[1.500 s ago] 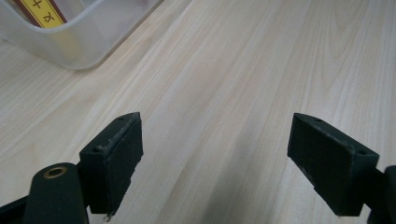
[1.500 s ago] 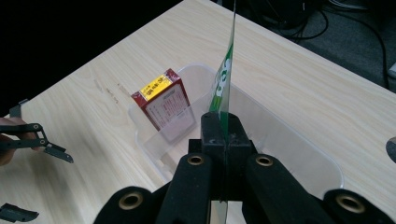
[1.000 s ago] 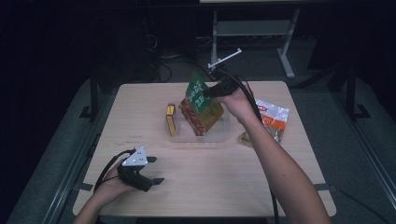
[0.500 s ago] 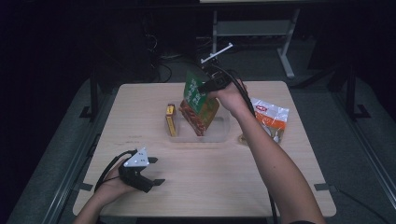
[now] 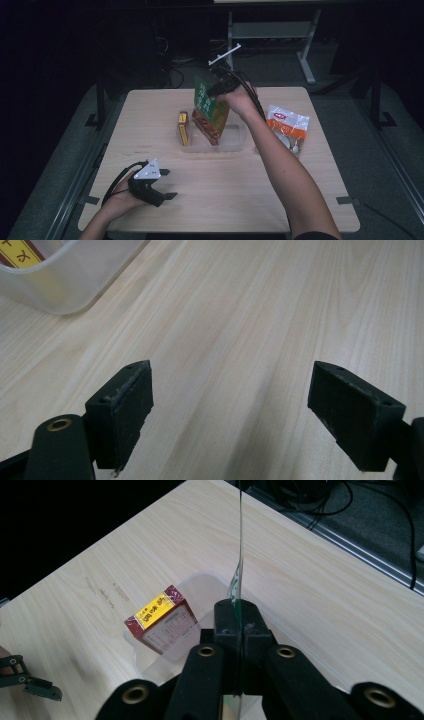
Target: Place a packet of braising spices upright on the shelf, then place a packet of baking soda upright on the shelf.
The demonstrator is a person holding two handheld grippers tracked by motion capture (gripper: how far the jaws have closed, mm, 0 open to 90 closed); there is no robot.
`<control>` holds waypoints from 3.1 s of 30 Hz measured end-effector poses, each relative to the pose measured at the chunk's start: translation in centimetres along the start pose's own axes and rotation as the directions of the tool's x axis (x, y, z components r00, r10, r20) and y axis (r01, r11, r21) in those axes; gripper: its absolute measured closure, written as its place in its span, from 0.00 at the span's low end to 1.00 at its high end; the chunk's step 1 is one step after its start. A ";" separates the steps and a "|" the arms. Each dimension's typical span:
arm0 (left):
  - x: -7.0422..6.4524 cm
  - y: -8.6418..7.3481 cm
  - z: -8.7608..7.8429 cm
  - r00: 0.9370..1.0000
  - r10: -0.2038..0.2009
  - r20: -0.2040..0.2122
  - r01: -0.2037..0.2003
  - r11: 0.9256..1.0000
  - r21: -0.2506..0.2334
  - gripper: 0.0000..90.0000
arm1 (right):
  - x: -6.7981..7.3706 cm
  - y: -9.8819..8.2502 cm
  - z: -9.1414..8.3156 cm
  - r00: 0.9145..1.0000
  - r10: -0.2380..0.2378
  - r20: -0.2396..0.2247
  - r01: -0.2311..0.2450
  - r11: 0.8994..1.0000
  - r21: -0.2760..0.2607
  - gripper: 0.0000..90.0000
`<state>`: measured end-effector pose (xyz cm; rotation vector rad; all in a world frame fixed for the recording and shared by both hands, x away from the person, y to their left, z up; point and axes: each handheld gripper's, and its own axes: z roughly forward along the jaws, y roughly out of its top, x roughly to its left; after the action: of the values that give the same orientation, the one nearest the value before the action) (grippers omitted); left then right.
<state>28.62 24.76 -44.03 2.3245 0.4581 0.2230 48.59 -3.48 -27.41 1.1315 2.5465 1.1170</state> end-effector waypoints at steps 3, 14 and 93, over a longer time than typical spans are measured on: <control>0.0 0.0 0.0 1.000 -0.001 0.002 0.001 1.000 -0.001 0.20 | 0.1 0.0 -0.3 1.000 -0.009 -0.008 0.009 1.000 -0.015 0.88; -0.2 0.0 0.3 1.000 -0.006 0.012 0.006 1.000 0.002 0.20 | 0.3 -1.2 -3.9 0.999 -0.045 -0.013 0.043 0.994 -0.103 0.49; -0.8 0.1 1.5 0.999 -0.030 0.030 0.029 0.999 0.032 0.17 | -10.8 -26.1 -4.9 0.971 -0.011 0.239 0.017 1.000 -0.025 1.00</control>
<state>28.34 23.47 -45.03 2.3473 0.4840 0.1670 39.07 -25.23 -43.42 1.1622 2.3443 0.9448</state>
